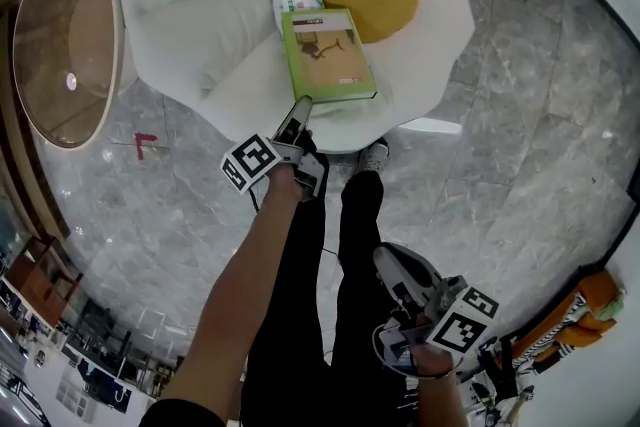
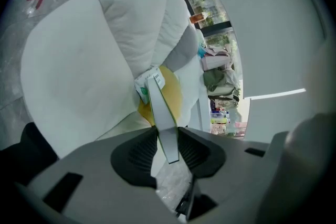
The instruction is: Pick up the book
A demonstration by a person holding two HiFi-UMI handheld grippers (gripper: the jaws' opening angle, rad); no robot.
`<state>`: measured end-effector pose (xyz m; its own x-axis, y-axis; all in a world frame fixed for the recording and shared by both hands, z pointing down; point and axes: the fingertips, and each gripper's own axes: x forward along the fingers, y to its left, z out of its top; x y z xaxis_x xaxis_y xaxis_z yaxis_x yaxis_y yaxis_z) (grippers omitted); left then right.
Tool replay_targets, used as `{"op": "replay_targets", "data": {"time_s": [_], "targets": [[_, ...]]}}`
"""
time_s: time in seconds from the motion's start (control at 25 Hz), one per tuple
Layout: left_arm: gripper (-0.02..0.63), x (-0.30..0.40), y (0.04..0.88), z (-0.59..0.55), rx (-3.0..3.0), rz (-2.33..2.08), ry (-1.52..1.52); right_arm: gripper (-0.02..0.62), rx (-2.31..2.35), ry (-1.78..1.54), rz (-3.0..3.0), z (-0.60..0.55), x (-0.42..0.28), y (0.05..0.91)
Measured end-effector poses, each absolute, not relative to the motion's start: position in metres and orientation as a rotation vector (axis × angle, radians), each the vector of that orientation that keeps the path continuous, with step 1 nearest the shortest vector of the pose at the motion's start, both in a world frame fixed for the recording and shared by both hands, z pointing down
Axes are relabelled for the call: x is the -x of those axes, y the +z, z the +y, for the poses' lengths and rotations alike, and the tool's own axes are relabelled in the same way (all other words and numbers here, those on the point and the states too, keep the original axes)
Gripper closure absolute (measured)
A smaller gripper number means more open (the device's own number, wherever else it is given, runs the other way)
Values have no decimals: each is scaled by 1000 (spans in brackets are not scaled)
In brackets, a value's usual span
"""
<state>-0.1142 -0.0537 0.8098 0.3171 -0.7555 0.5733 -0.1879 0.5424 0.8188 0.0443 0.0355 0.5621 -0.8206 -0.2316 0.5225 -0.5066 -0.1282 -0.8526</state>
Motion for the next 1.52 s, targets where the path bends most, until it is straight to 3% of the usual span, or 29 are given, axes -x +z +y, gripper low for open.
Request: {"op": "replay_targets", "data": {"time_s": [0.72, 1.52], "targets": [[466, 122, 822, -50, -697, -1278, -714, 578, -841, 2056, -1912, 42, -39, 561], [457, 123, 795, -75, -865, -1246, -597, 578, -883, 2038, -1975, 38, -43, 541]]}}
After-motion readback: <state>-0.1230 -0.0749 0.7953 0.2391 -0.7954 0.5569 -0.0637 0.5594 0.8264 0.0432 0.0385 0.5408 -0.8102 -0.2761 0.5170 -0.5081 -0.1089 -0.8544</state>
